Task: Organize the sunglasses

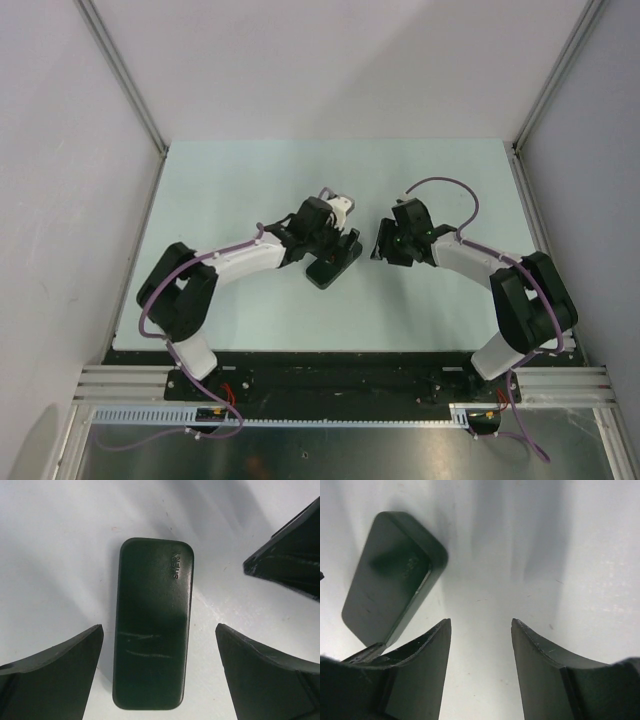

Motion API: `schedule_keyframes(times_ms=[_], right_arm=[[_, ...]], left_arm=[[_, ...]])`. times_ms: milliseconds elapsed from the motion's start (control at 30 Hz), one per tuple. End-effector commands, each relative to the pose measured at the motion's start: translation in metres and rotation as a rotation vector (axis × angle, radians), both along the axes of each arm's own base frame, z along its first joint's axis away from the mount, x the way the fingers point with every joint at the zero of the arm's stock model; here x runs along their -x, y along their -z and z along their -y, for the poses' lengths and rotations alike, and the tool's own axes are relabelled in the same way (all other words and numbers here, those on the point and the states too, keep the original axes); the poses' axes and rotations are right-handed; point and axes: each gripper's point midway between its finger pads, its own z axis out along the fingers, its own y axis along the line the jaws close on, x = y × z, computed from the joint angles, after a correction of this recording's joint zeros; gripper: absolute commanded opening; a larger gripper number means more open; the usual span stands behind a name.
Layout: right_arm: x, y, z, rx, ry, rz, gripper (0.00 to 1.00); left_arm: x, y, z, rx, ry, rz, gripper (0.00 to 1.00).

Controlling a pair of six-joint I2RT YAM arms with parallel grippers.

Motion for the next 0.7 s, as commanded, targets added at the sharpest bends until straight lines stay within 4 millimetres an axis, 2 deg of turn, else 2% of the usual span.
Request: schedule_keyframes(times_ms=[0, 200, 400, 500, 533, 600, 633, 667], right_arm=[[-0.008, -0.019, 0.018, 0.027, 0.059, 0.035, 0.56], [-0.01, -0.025, 0.031, 0.041, 0.076, 0.042, 0.56], [-0.013, -0.022, 0.04, 0.047, 0.088, 0.034, 0.55], [-0.014, -0.019, 0.041, 0.042, 0.089, 0.024, 0.54], [-0.014, -0.019, 0.039, 0.035, 0.085, 0.022, 0.54], [-0.015, -0.017, 0.039, 0.032, 0.085, 0.021, 0.54], [-0.016, -0.017, 0.038, 0.027, 0.081, 0.019, 0.54], [-0.016, -0.015, 0.038, 0.026, 0.081, 0.015, 0.54]], left_arm=[[-0.009, 0.001, 0.007, -0.058, 0.096, 0.038, 1.0], [-0.017, 0.029, -0.001, -0.146, 0.035, -0.009, 1.0], [0.0, 0.048, 0.007, -0.137, 0.098, -0.075, 0.96], [0.005, 0.056, 0.003, -0.151, 0.07, -0.1, 0.87], [0.001, 0.058, -0.004, -0.176, 0.029, -0.092, 0.81], [-0.002, 0.061, -0.015, -0.202, -0.058, -0.099, 0.77], [-0.009, 0.061, -0.027, -0.241, -0.136, -0.077, 0.72], [-0.007, 0.063, -0.035, -0.263, -0.184, -0.094, 0.71]])
